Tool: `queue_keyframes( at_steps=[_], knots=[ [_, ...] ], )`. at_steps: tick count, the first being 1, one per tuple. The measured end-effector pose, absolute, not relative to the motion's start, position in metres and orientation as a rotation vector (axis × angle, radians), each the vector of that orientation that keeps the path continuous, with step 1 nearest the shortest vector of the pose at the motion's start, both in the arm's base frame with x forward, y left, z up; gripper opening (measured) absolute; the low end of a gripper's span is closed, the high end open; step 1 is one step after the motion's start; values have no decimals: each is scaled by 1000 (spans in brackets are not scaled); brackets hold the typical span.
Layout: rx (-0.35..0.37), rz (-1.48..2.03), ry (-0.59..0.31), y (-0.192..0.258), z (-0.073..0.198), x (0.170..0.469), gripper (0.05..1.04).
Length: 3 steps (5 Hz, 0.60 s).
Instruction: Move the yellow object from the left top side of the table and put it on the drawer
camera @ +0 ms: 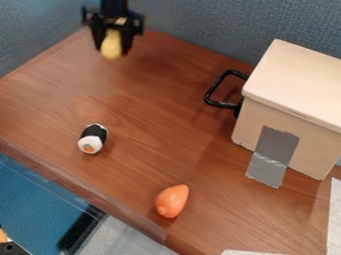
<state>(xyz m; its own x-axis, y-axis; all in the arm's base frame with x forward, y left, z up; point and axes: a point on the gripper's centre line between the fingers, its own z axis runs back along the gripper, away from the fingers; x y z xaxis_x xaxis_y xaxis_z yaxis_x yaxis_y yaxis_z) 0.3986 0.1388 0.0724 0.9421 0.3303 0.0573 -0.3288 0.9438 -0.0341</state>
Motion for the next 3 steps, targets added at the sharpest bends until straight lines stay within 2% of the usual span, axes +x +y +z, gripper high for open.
queue_keyframes(
  at_steps=[1,2,3],
  knots=[
    [-46,285,-104,98,115,399,625],
    [-86,248,-45,54,133,397,625],
    [-98,178,10,4,138,394,625]
  ],
)
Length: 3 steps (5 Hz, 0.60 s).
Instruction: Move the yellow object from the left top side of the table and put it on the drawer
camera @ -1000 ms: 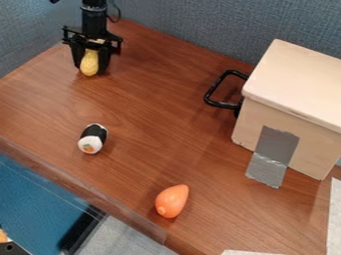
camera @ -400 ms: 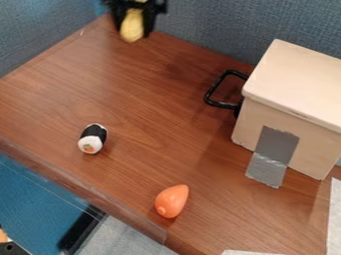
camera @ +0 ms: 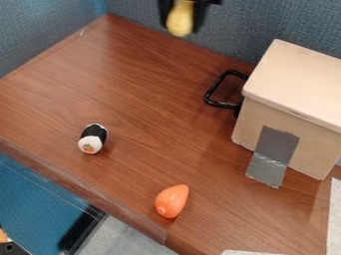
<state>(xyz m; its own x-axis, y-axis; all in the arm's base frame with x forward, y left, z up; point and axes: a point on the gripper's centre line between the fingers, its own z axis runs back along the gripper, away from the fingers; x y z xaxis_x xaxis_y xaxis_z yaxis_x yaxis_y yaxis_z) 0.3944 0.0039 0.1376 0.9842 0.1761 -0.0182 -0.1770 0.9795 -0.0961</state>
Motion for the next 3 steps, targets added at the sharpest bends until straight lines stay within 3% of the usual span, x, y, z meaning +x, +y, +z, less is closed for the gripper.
queue_keyframes(
  at_steps=[1,3],
  knots=[
    [-96,116,20,-43,138,392,625],
    [-56,51,28,-91,118,399,625]
  ],
)
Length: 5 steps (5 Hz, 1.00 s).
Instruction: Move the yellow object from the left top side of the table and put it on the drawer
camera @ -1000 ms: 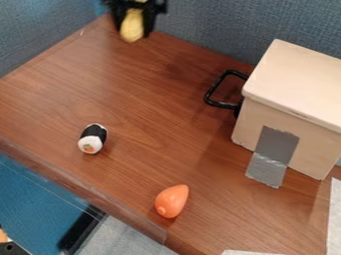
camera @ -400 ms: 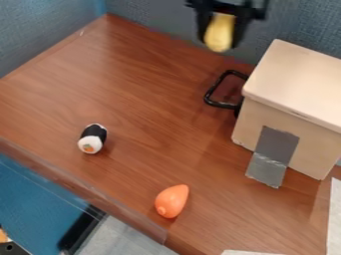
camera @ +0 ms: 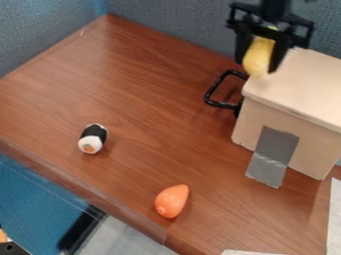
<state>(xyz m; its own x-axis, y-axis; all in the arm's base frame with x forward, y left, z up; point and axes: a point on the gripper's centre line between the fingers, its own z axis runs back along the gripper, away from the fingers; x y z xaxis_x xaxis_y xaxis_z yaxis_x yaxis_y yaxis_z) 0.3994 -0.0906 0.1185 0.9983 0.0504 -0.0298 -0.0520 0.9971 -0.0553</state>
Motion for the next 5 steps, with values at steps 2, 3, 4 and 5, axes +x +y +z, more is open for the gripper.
queue_keyframes(
  at_steps=[2,3,4,5],
  knots=[
    [-46,41,54,-113,106,419,625],
    [-41,56,58,-113,106,418,678],
    [-46,61,50,-115,108,415,954],
    [-51,68,2,-113,128,415,1007]
  ],
)
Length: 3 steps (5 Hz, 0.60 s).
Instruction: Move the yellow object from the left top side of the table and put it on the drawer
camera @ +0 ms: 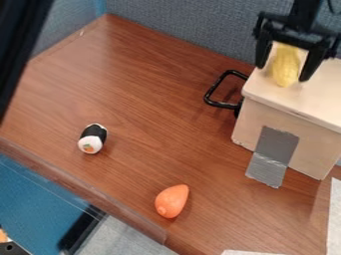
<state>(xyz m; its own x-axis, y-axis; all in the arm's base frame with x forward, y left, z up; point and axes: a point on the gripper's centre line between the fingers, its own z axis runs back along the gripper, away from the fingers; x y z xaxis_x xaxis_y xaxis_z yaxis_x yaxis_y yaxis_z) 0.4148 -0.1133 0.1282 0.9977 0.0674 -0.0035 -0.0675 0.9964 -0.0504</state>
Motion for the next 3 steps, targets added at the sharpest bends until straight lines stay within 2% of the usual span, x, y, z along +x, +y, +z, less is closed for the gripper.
queue_keyframes(
  at_steps=[1,2,3],
  knots=[
    [-71,66,-91,-111,165,411,1001],
    [-65,75,-152,-105,187,402,999],
    [-67,75,-156,-105,188,402,999]
  ],
)
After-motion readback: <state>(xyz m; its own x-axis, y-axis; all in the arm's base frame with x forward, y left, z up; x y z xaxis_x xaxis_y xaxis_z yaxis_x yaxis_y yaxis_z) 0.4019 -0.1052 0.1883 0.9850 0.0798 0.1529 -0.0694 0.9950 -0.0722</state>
